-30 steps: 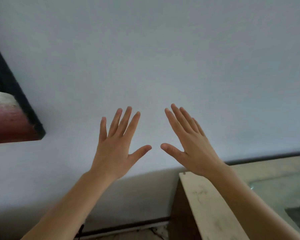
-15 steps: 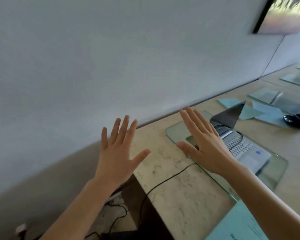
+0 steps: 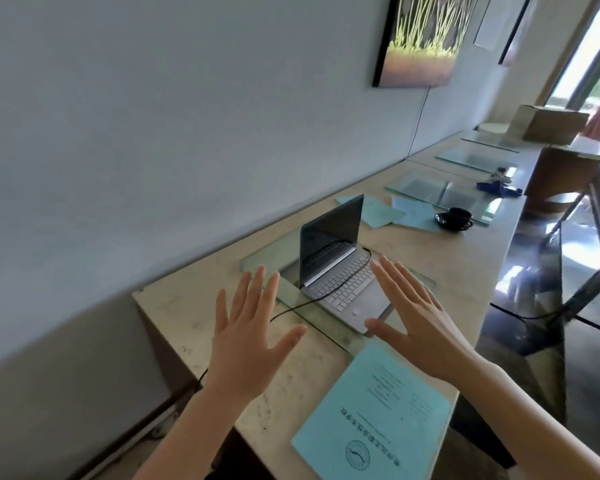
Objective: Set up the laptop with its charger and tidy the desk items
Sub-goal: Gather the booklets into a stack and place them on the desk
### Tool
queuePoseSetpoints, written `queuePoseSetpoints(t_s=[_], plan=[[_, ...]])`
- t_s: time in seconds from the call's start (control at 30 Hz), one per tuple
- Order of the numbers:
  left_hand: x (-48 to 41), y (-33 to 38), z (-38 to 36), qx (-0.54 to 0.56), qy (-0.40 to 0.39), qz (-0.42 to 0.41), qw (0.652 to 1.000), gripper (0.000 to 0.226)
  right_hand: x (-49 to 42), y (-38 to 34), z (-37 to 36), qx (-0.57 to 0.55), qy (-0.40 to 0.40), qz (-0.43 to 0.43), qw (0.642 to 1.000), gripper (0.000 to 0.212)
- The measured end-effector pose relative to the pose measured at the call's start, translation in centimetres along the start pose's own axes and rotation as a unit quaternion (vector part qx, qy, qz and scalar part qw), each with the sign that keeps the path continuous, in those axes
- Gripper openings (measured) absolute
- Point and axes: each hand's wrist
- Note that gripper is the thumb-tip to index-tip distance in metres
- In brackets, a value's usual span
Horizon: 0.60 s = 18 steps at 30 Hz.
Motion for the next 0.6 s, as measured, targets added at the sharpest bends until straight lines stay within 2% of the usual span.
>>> queuePoseSetpoints(t_s=[0.4, 0.6], plan=[[-4.8, 10.7, -9.4, 0.012, 0.017, 0.009, 1.0, 0.086, 2.0, 12.2, -0.5, -0.039, -0.014, 0.005, 0.999, 0.084], [-5.9, 14.9, -15.5, -0.025, 0.048, 0.072, 0.996, 0.088, 1.1, 19.4, -2.1, -0.061, -0.035, 0.081, 0.994, 0.083]])
Point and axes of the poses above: each hand's wrist, its own x-axis away from the middle knuckle, its own z-axis out of the back of the hand, y = z × x, and after that the axes turned 15 degrees about x, right-handed
